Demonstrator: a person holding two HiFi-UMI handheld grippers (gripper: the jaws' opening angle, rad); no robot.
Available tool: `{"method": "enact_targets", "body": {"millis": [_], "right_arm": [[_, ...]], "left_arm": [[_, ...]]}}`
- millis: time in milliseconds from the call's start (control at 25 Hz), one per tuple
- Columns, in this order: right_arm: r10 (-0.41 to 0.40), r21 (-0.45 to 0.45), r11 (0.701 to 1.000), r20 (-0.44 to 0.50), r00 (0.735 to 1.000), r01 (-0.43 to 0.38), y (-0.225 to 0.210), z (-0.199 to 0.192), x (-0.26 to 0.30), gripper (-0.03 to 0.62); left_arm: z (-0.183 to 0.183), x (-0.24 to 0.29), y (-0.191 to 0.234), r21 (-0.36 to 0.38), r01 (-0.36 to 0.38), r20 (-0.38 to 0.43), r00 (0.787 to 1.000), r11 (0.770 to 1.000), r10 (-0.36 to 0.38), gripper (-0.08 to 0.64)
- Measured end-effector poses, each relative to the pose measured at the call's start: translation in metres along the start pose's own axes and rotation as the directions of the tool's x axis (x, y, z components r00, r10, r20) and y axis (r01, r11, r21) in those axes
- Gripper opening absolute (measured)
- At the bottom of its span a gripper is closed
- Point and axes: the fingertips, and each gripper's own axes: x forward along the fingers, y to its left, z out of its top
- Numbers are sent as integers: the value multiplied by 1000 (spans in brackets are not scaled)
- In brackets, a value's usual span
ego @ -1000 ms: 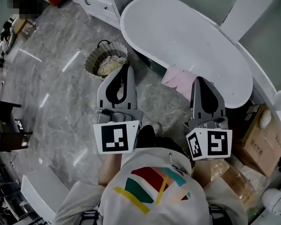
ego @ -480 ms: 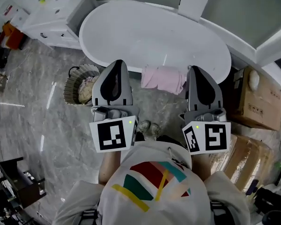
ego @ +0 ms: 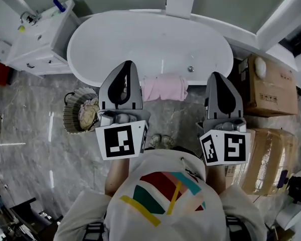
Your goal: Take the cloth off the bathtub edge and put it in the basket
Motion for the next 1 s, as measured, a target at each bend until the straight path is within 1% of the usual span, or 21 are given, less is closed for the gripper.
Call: {"method": "enact_targets", "body": {"millis": [200, 280, 480, 720, 840, 920, 1000], "right_arm": [[-30, -19, 999, -5, 1000, 29, -1, 1, 1, 9], [-34, -20, 999, -8, 999, 34, -2, 1, 2, 9], [-40, 12, 999, -12, 999, 41, -8, 0, 5, 9], [-40, 0, 999, -7, 999, 40, -8, 1, 10, 9], [-25, -16, 1000, 3, 1000, 25, -6, 2, 14, 9], [-2, -45, 999, 10, 1000, 2, -3, 4, 21, 9], [19, -71, 997, 20, 1000, -17, 1, 8, 29, 9]], "left_arm": [[6, 10, -5, -5, 32, 24, 999, 999, -32, 18], [4, 12, -5, -8, 38, 21, 999, 999, -38, 18], [-2, 16, -8, -9, 47, 4, 999, 999, -47, 18], [-4, 16, -6, -15, 44, -8, 999, 999, -44, 18], [-4, 21, -4, 16, 48, 3, 999, 999, -48, 18], [-1, 29, -1, 43, 49, 19, 999, 998, -50, 18], [3, 36, 5, 53, 41, 30, 999, 998, -43, 18]]}}
